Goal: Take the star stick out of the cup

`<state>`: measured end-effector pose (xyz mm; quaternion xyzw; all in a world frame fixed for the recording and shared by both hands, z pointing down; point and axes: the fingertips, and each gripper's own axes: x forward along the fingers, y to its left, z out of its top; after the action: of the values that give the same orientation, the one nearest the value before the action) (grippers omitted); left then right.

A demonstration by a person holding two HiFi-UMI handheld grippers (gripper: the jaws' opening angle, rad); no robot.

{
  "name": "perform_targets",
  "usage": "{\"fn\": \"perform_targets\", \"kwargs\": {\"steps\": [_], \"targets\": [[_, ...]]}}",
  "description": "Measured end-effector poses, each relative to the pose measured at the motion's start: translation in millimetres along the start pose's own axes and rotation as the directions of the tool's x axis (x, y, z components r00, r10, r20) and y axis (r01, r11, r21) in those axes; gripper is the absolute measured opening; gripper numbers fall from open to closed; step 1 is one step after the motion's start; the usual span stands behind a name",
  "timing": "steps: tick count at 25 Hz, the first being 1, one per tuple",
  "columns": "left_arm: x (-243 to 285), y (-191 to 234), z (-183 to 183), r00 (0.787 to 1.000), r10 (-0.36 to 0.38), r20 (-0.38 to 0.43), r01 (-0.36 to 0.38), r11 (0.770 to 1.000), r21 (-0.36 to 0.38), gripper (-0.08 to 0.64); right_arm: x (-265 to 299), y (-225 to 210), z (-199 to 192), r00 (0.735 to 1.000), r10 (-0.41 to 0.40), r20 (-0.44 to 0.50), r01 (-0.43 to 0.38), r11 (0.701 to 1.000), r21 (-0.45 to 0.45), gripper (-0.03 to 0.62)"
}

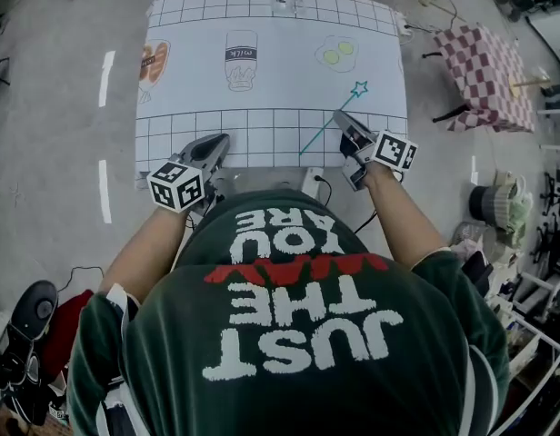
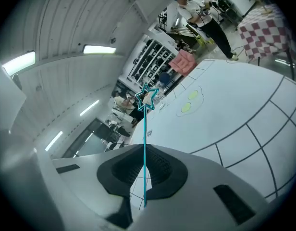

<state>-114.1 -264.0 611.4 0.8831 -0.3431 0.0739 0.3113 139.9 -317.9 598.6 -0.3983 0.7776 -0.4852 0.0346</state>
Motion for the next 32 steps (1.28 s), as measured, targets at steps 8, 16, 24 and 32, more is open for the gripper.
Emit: {"fn": "perform_targets", "kwargs": {"steps": [8, 16, 24, 32], "targets": [[8.0, -3.8, -17.2, 0.998, -0.013, -0.06, 0.014, 1.0, 0.006, 0.009, 7.8, -20.0, -20.2, 1.0, -0.005, -0.019, 0.007, 0.997, 0.075, 0.043], [8.6, 0.9, -18.0, 0.997, -0.009, -0.073, 0.01, 1.0, 0.015, 0.009, 7.9, -30.6, -24.9, 1.0, -0.01, -0.009, 0.011, 0.992, 0.125, 0.043], [12.4, 1.5, -16.1, 0.998, -0.008, -0.066, 0.009, 1.0, 0.016, 0.009, 8.6, -31.0, -21.8, 1.0, -0.001, 0.009, 0.0, 0.99, 0.139, 0.043], [13.9, 2.1, -12.3, 0.998, -0.005, -0.058, 0.006, 1.0, 0.017, 0.009, 7.6, -31.0, -19.5, 1.0, -0.014, 0.005, 0.013, 0.991, 0.136, 0.043]]}}
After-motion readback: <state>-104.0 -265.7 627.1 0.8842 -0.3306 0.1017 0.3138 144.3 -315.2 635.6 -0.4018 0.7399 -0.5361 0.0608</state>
